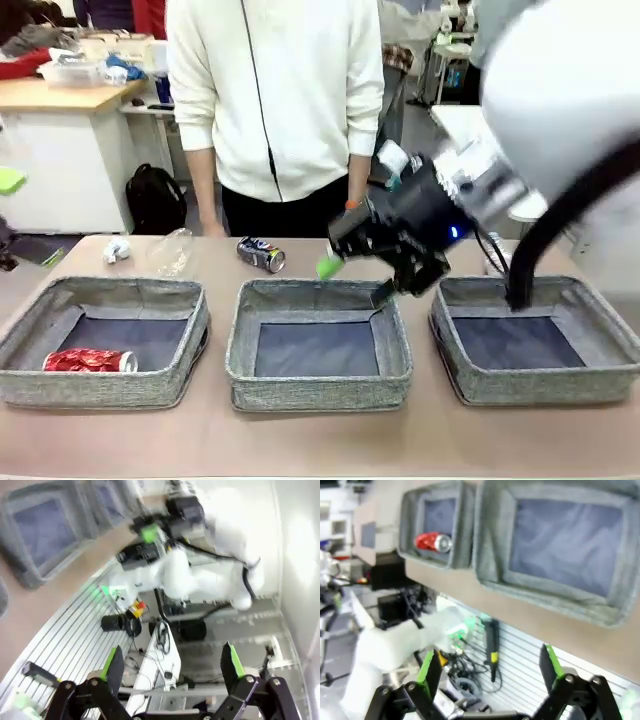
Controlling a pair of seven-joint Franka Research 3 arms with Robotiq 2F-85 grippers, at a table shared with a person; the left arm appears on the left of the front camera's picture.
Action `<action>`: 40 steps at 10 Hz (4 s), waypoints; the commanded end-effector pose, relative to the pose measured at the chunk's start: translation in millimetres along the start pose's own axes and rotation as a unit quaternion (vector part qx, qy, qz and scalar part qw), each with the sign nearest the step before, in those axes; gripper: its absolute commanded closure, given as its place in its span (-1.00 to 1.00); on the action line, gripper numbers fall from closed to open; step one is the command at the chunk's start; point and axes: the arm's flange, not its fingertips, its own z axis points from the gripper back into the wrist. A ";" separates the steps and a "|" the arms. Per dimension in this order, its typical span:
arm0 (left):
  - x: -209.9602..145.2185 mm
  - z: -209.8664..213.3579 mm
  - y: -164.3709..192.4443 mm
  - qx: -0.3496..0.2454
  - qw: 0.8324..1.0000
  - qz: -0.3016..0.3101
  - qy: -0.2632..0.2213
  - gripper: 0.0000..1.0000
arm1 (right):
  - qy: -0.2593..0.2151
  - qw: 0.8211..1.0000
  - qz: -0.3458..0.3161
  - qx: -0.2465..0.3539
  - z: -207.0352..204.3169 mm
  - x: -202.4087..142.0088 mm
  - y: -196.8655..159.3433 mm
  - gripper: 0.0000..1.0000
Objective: Sort the waste into the appropriate baskets.
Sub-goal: Place the picked waste into the Fabric basket indicated by the person, then pick up the waste item pointed out by the person.
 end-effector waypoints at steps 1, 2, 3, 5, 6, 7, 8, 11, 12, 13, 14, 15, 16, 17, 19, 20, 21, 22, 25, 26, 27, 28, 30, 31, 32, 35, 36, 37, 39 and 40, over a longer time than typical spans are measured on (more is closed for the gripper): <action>0.1 -12.7 -9.8 -0.018 0.999 -0.021 0.023 -1.00 | 0.008 1.000 0.028 0.004 -4.4 34.5 59.1 -1.00; 0.1 -12.7 -9.8 -0.018 0.999 -0.021 0.023 -1.00 | 0.008 1.000 0.028 0.004 -4.4 34.5 59.1 -1.00; -1.3 2.4 0.8 0.003 1.000 0.002 -0.003 -1.00 | 0.000 1.000 0.013 0.003 1.0 4.7 19.4 -1.00; 0.1 -1.8 6.9 -0.013 1.000 0.016 -0.023 -1.00 | -0.020 0.996 -0.028 0.084 37.1 15.1 -22.0 -1.00; 4.5 -7.6 11.4 -0.016 0.999 0.020 -0.030 -1.00 | -0.039 0.989 -0.048 0.130 62.8 12.7 -43.1 -1.00; 6.7 -9.8 14.3 -0.014 0.999 0.025 -0.033 -1.00 | -0.037 0.974 -0.088 0.206 96.9 3.1 -67.0 -1.00; 8.0 -5.9 17.1 -0.017 0.999 0.032 -0.038 -1.00 | -0.045 0.955 -0.107 0.273 127.5 -9.7 -91.0 -1.00; 19.2 5.8 28.1 -0.026 0.995 0.056 -0.081 -1.00 | -0.091 0.913 -0.139 0.372 179.1 -35.9 -162.7 -1.00; 24.1 8.1 31.5 -0.031 0.990 0.065 -0.120 -1.00 | -0.040 0.921 -0.131 0.366 172.0 -35.0 -174.9 -1.00; 26.8 11.1 32.1 -0.038 0.985 0.062 -0.158 -1.00 | 0.005 0.927 -0.129 0.353 160.4 -35.4 -185.1 -1.00; 28.0 14.1 29.7 -0.036 0.980 0.054 -0.186 -1.00 | 0.020 0.931 -0.122 0.342 149.8 -36.1 -193.1 -1.00; 29.8 16.1 25.2 -0.051 0.978 0.037 -0.198 -1.00 | 0.016 0.936 -0.123 0.330 140.1 -35.4 -196.3 -1.00; 39.1 32.8 32.2 -0.029 0.987 0.058 -0.148 -1.00 | -0.007 0.917 -0.149 0.369 204.1 -0.6 -180.4 -1.00; 39.1 32.8 32.2 -0.029 0.987 0.058 -0.148 -1.00 | -0.007 0.917 -0.149 0.369 204.1 -0.6 -180.4 -1.00; 39.1 32.8 32.2 -0.029 0.987 0.058 -0.148 -1.00 | -0.007 0.917 -0.149 0.369 204.1 -0.6 -180.4 -1.00; 39.1 32.8 32.2 -0.029 0.987 0.058 -0.148 -1.00 | -0.007 0.917 -0.149 0.369 204.1 -0.6 -180.4 -1.00; 39.1 32.8 32.2 -0.029 0.987 0.058 -0.148 -1.00 | -0.007 0.917 -0.149 0.369 204.1 -0.6 -180.4 -1.00; 39.1 32.8 32.2 -0.029 0.987 0.058 -0.148 -1.00 | -0.007 0.917 -0.149 0.369 204.1 -0.6 -180.4 -1.00; 39.1 32.8 32.2 -0.029 0.987 0.058 -0.148 -1.00 | -0.007 0.917 -0.149 0.369 204.1 -0.6 -180.4 -1.00; 39.1 32.8 32.2 -0.029 0.987 0.058 -0.148 -1.00 | -0.007 0.917 -0.149 0.369 204.1 -0.6 -180.4 -1.00; 39.1 32.8 32.2 -0.029 0.987 0.058 -0.148 -1.00 | -0.007 0.917 -0.149 0.369 204.1 -0.6 -180.4 -1.00; 39.1 32.8 32.2 -0.029 0.987 0.058 -0.148 -1.00 | -0.007 0.917 -0.149 0.369 204.1 -0.6 -180.4 -1.00; 39.1 32.8 32.2 -0.029 0.987 0.058 -0.148 -1.00 | -0.007 0.917 -0.149 0.369 204.1 -0.6 -180.4 -1.00; 39.1 32.8 32.2 -0.029 0.987 0.058 -0.148 -1.00 | -0.007 0.917 -0.149 0.369 204.1 -0.6 -180.4 -1.00; 39.1 32.8 32.2 -0.029 0.987 0.058 -0.148 -1.00 | -0.007 0.917 -0.149 0.369 204.1 -0.6 -180.4 -1.00; 39.1 32.8 32.2 -0.029 0.987 0.058 -0.148 -1.00 | -0.007 0.917 -0.149 0.369 204.1 -0.6 -180.4 -1.00; 39.1 32.8 32.2 -0.029 0.987 0.058 -0.148 -1.00 | -0.007 0.917 -0.149 0.369 204.1 -0.6 -180.4 -1.00; 39.1 32.8 32.2 -0.029 0.987 0.058 -0.148 -1.00 | -0.007 0.917 -0.149 0.369 204.1 -0.6 -180.4 -1.00; 39.1 32.8 32.2 -0.029 0.987 0.058 -0.148 -1.00 | -0.007 0.917 -0.149 0.369 204.1 -0.6 -180.4 -1.00; 41.5 33.0 32.5 -0.027 0.986 0.058 -0.154 -1.00 | -0.007 0.917 -0.149 0.369 204.1 -0.6 -180.4 -1.00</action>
